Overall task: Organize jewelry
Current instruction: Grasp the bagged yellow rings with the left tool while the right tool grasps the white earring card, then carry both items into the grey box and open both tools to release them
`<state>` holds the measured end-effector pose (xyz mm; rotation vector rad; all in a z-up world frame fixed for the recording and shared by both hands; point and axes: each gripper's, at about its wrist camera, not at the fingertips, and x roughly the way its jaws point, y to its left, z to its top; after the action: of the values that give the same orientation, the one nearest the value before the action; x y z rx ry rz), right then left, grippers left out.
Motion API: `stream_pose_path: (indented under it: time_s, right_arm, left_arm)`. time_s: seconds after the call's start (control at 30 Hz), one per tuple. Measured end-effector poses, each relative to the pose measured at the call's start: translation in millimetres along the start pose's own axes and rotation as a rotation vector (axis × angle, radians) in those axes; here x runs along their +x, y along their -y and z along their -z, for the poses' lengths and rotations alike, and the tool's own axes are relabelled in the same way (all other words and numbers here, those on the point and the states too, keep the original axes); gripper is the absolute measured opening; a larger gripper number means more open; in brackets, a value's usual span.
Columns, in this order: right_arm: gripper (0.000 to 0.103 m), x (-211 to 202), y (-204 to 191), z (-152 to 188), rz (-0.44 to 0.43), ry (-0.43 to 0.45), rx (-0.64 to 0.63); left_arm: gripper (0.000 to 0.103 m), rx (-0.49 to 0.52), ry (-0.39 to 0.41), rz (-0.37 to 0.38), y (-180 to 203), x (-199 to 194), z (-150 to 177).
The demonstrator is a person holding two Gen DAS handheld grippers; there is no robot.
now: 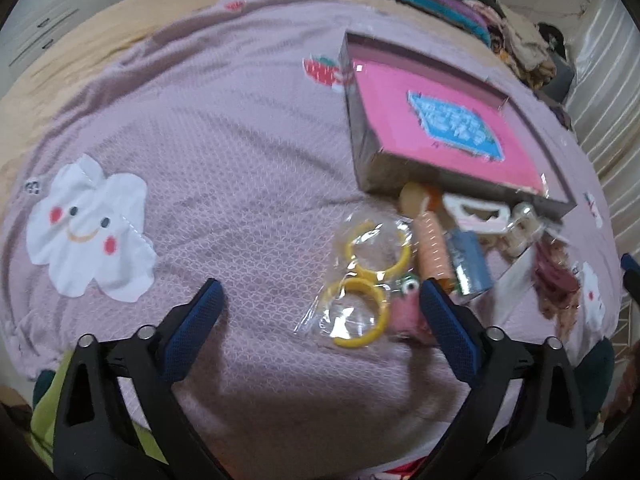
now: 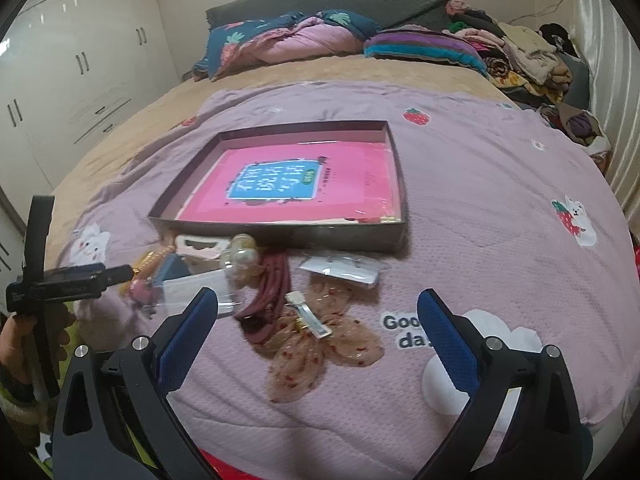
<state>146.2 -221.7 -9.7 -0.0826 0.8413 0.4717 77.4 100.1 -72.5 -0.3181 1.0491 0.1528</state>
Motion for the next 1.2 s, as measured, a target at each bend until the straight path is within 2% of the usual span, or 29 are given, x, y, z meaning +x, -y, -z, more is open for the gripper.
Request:
stream_pose_path:
  time_s: [0.13,0.3,0.6,0.7,0.73,0.77,0.8,0.93,1.2]
  right_arm:
    - [0.099,19,10,-2,0.003,-0.058,0.003]
    - [0.099,44,18,-5,-0.003,-0.116,0.046]
    - [0.099,90,19,-13,0.008,-0.163,0.094]
    - [0.097,100,16,-13,0.02,-0.159,0.091]
    - [0.092,103,15,-13,0.026,-0.162,0.087]
    - [0.083,106,15,-12,0.026,-0.169,0.086]
    - [0.08,107,15,-12,0.023,-0.172,0.091]
    - [0.07,105,18,-9,0.018,-0.144,0.098]
    - [0.069,71,35,-7,-0.003,-0.069,0.137]
  left_arm:
    - [0.069,0.0,-0.01,0.021,-4,10,-1]
    - [0.042,0.017,0.0,0.041,0,14,-3]
    - [0.031,0.017,0.032,0.042,-6,9,-11]
    - [0.031,0.011,0.04,0.047,-8,5,-12]
    - [0.031,0.01,0.043,0.047,-8,4,-12]
    - [0.031,0.009,0.046,0.047,-9,3,-12]
    - [0.03,0.005,0.05,0.048,-10,0,-12]
    - [0.03,-0.009,0.061,0.056,-13,-8,-11]
    - [0.03,-0.013,0.101,0.077,-9,-30,-18]
